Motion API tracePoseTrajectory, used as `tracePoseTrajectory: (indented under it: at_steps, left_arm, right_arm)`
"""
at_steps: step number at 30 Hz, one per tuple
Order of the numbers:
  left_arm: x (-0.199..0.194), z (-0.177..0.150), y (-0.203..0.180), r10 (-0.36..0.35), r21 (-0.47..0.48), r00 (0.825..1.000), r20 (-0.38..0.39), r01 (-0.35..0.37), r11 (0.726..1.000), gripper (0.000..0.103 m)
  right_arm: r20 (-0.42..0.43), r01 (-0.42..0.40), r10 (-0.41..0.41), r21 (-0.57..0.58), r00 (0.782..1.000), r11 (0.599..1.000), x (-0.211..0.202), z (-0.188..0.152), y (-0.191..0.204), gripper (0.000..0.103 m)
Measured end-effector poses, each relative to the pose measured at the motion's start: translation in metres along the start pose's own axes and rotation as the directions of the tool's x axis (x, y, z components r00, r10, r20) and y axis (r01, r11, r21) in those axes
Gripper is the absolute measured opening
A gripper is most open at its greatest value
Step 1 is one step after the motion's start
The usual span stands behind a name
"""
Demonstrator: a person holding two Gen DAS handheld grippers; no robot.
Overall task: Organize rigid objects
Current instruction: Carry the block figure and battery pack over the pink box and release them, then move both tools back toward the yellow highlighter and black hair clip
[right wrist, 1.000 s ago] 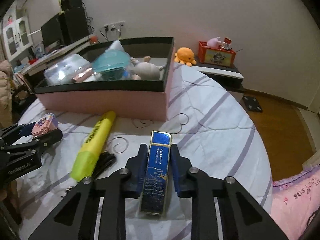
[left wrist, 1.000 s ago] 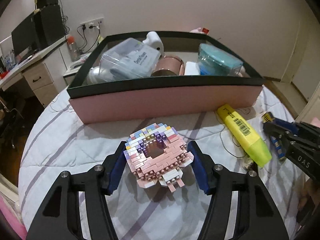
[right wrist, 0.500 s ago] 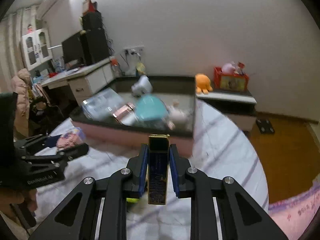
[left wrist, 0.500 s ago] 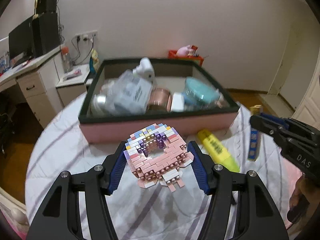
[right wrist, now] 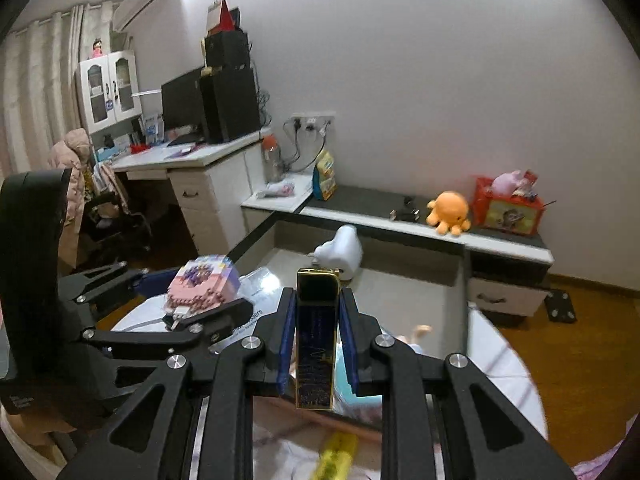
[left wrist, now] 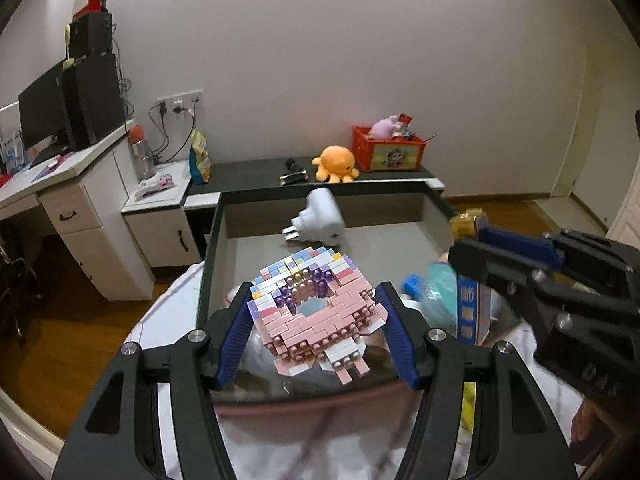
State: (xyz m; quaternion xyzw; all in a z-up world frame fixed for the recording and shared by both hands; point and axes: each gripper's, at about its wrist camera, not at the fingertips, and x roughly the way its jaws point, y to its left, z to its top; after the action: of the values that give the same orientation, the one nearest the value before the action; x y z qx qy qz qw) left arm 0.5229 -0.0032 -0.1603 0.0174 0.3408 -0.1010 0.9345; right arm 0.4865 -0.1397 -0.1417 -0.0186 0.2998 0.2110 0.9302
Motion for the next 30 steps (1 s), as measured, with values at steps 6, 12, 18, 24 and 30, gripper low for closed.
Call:
tracePoseTrajectory:
  at_steps: [6, 12, 18, 24, 30]
  left_arm:
    - [0.039, 0.002, 0.015, 0.013, -0.016, 0.998, -0.059, -0.014, 1.0, 0.062]
    - [0.05, 0.007, 0.015, 0.028, -0.008, 0.998, -0.06, -0.029, 1.0, 0.062]
    - [0.04, 0.001, 0.02, 0.053, -0.049, 0.997, -0.05, -0.056, 0.997, 0.081]
    - [-0.012, -0.012, 0.0, 0.026, -0.028, 0.999, 0.021, -0.025, 0.999, 0.095]
    - [-0.05, -0.045, -0.052, -0.034, 0.058, 0.999, 0.025, 0.033, 0.998, 0.101]
  right_arm:
    - [-0.087, -0.033, 0.035, 0.022, 0.996, 0.999, 0.052, -0.001, -0.007, 0.021]
    - [-0.1, 0.001, 0.004, 0.047, 0.995, 0.999, 0.069, -0.005, -0.017, 0.024]
    - [-0.048, 0.101, -0.098, 0.053, 0.994, 0.993, 0.053, -0.005, -0.022, 0.061]
    - [0.009, 0.141, -0.142, 0.051, 0.99, 0.989, -0.003, -0.008, -0.024, 0.083]
    - [0.044, 0.191, -0.196, 0.094, 0.98, 0.977, -0.071, -0.044, -0.035, 0.083]
